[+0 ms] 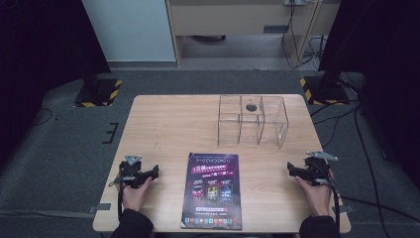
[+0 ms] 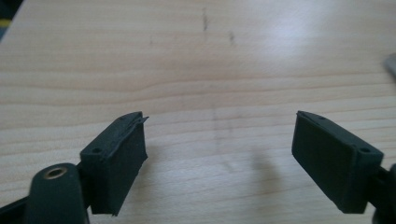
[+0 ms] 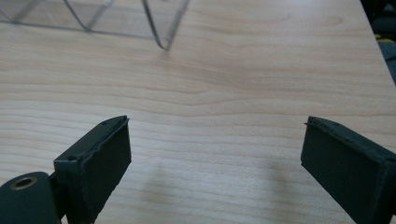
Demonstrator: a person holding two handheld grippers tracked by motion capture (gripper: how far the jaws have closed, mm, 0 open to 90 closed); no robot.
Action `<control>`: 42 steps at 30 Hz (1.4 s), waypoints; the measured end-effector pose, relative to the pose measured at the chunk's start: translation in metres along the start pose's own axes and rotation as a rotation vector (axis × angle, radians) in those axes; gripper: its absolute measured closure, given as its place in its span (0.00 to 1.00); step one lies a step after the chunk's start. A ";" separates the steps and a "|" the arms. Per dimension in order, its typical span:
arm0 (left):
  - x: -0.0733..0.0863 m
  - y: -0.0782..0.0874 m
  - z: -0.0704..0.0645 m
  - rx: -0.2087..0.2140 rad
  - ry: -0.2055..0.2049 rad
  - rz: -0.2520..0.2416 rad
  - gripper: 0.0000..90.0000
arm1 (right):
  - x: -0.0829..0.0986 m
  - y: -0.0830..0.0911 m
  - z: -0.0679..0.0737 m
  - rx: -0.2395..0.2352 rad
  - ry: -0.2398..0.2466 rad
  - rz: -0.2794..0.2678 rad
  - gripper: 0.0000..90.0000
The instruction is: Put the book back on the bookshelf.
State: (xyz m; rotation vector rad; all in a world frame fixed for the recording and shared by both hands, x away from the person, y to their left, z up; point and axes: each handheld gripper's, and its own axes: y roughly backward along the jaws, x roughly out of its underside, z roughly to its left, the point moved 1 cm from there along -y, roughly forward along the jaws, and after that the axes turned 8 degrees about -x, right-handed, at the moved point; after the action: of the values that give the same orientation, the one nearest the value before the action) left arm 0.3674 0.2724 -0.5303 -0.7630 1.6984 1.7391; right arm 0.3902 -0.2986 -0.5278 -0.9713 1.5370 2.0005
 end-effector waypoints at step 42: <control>0.008 0.032 -0.081 0.227 -0.078 -0.073 0.26 | -0.021 0.029 0.102 -0.225 0.101 -0.089 0.13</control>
State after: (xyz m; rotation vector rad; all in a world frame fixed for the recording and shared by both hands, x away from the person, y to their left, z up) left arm 0.3382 0.1910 -0.5174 -0.6378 1.7550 1.4763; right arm 0.3562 -0.2078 -0.4791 -1.2231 1.3128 2.1225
